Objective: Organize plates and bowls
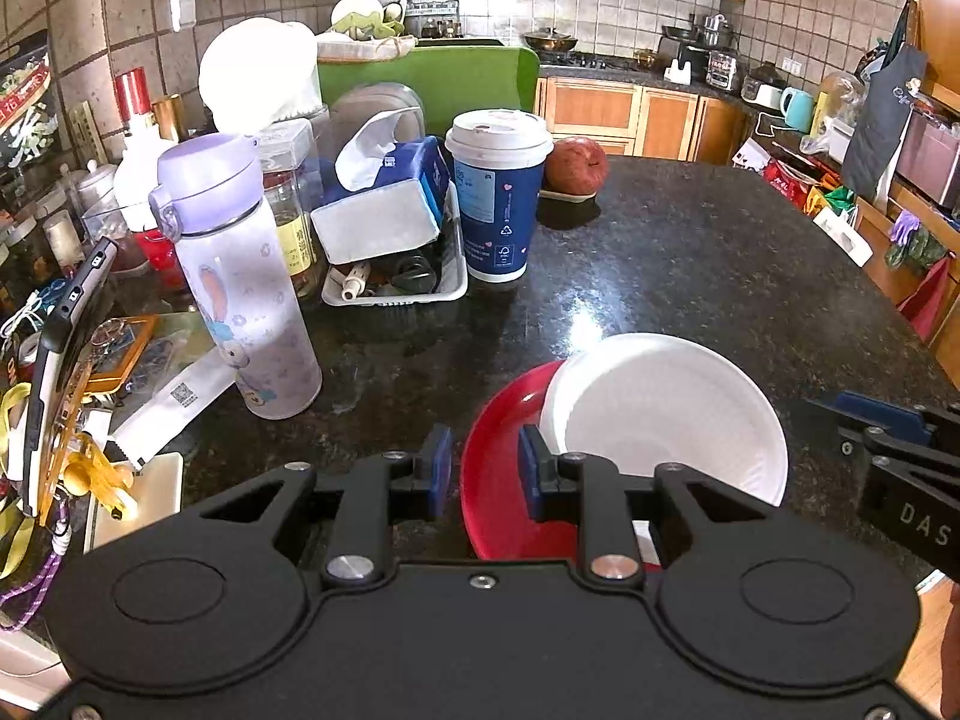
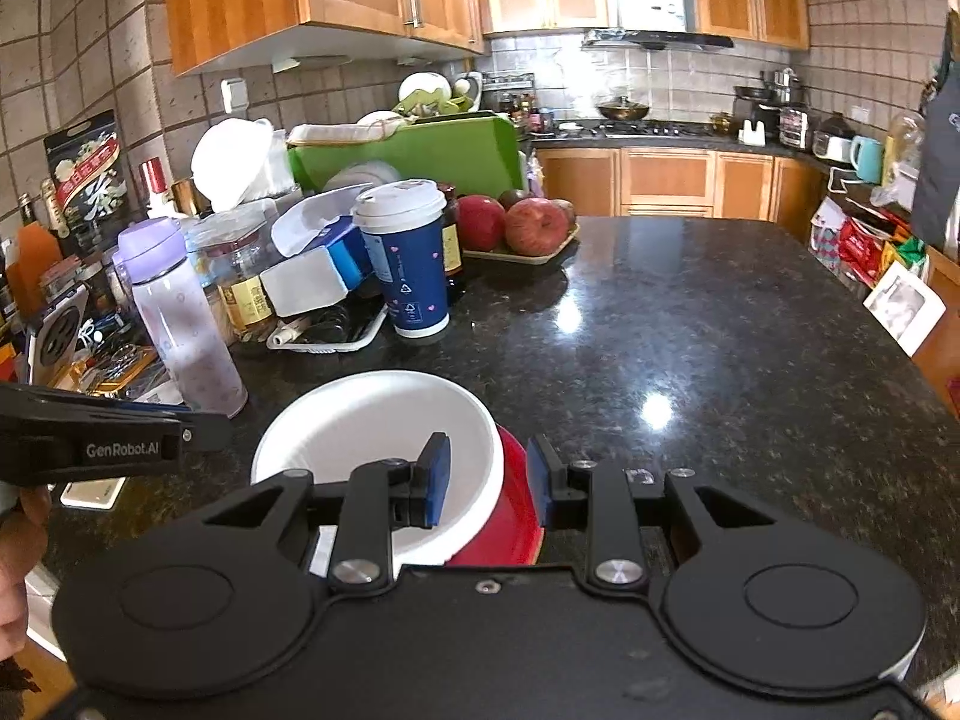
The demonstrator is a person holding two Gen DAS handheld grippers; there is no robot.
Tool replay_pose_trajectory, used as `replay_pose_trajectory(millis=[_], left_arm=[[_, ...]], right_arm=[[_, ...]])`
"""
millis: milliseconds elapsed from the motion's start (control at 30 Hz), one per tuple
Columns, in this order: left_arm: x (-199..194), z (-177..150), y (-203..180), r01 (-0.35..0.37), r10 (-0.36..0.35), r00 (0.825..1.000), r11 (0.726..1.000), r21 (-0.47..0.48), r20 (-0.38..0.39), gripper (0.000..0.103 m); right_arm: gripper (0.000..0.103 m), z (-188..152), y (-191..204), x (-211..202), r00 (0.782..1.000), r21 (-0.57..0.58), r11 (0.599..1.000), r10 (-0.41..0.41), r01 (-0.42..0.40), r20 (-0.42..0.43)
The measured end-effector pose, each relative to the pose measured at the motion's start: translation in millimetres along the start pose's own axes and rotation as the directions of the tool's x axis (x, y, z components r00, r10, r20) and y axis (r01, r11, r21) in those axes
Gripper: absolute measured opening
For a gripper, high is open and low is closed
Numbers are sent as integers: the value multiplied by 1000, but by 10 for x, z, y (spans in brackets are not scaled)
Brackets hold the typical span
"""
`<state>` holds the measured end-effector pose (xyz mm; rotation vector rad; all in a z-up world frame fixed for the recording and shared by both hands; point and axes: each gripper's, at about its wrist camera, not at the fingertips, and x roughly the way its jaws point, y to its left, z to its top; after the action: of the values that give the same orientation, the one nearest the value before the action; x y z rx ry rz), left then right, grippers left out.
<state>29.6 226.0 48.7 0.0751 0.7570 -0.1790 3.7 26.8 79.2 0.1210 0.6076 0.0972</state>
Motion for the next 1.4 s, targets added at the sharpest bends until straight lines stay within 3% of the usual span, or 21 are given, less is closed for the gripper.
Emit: replay_pose_trajectory(millis=[800,1400], left_arm=[[-209,-276,-253,-98,98,995,995,-34,-8,35],[-322,-521,-434,-122,121,992,992,-26,-43,35]], right_arm=[[30,-310,-67,-244,999,0,1000,22,-22,-32],[30,-536,-75,-405,998,13,1000,22,-22,-57]])
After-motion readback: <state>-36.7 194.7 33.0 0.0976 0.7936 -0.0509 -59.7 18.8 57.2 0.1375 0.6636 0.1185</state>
